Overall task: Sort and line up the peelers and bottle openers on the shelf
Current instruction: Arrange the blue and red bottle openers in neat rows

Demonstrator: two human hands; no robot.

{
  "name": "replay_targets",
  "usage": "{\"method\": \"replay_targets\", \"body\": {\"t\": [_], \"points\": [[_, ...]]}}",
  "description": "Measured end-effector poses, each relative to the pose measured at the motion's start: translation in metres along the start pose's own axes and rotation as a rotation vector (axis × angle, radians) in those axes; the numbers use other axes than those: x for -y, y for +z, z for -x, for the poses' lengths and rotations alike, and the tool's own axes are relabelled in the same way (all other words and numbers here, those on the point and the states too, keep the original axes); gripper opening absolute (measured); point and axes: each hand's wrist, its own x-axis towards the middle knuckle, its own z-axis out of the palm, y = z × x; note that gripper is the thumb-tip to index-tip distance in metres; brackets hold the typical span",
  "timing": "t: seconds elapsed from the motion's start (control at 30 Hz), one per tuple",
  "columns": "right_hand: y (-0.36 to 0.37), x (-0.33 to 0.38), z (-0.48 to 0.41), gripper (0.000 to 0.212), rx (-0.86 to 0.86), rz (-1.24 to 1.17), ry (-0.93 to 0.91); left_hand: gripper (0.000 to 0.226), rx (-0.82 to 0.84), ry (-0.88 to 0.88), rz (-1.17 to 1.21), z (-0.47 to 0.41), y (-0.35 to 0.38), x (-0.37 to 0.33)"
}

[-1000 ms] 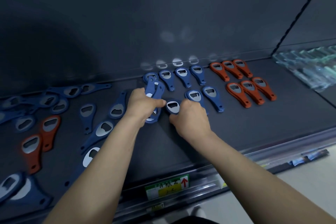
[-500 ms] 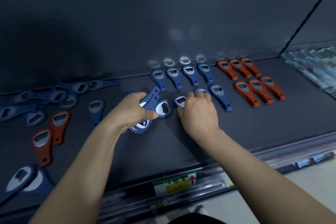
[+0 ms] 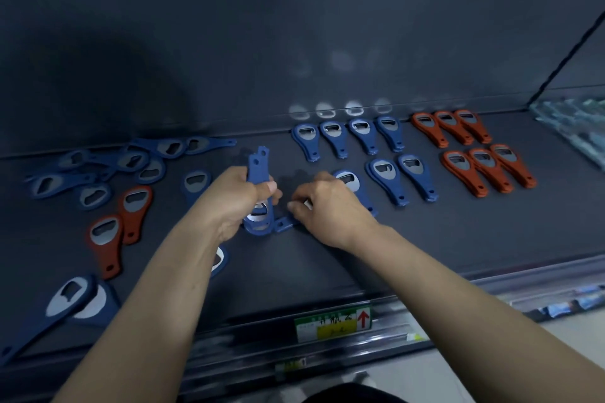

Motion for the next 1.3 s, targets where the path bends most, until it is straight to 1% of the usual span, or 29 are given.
{"method": "replay_targets", "body": {"t": [0.1,0.27,0.3,0.37,0.43,0.47,0.53,0.6,0.67,0.77,0.87,0.93,1.0,1.13,1.3], "points": [[0.001,-0.002,0.000,0.021,-0.014,0.060,-0.034,0.010,-0.063,-0.001,0.039,0.002,-0.003,0.002],[0.001,-0.007,0.002,0.014,-0.029,-0.015,-0.057,0.008,-0.081,-0.035,0.088,0.003,-0.004,0.005],[0.001,-0.008,0.003,0.018,-0.025,-0.046,-0.037,0.008,-0.085,-0.034,0.091,0.003,-0.003,0.005],[0.001,-0.009,0.003,0.034,-0.024,-0.093,0.017,0.008,-0.096,-0.032,0.098,0.002,-0.001,0.004],[0.004,-0.009,0.003,0.043,-0.045,-0.081,0.024,0.008,-0.101,-0.027,0.092,0.002,0.001,0.003],[0.006,-0.008,0.003,0.042,-0.057,-0.068,0.007,0.008,-0.102,-0.020,0.087,0.002,0.002,0.003],[0.008,-0.009,0.002,0.030,-0.070,-0.076,-0.034,0.009,-0.103,-0.007,0.087,0.002,0.004,0.002],[0.007,-0.014,0.000,0.017,-0.050,-0.100,-0.072,0.009,-0.102,-0.002,0.111,0.003,0.005,0.001],[0.004,-0.022,-0.003,0.013,-0.006,-0.076,-0.114,0.009,-0.103,-0.003,0.141,0.005,0.006,0.000],[-0.001,-0.034,-0.005,0.023,0.035,-0.029,-0.173,0.009,-0.109,-0.020,0.147,0.006,0.008,0.001],[-0.006,-0.040,-0.008,0.037,0.055,-0.035,-0.193,0.012,-0.120,-0.030,0.127,0.007,0.009,0.002],[-0.008,-0.043,-0.010,0.042,0.077,-0.038,-0.199,0.012,-0.133,-0.028,0.106,0.007,0.009,0.002],[-0.011,-0.045,-0.013,0.039,0.078,-0.027,-0.199,0.011,-0.148,-0.035,0.097,0.007,0.009,0.002],[-0.017,-0.044,-0.020,0.023,0.100,-0.003,-0.205,0.015,-0.204,-0.067,0.137,0.008,0.010,0.003],[-0.019,-0.040,-0.021,0.018,0.113,0.006,-0.198,0.015,-0.229,-0.093,0.129,0.011,0.008,0.004]]}}
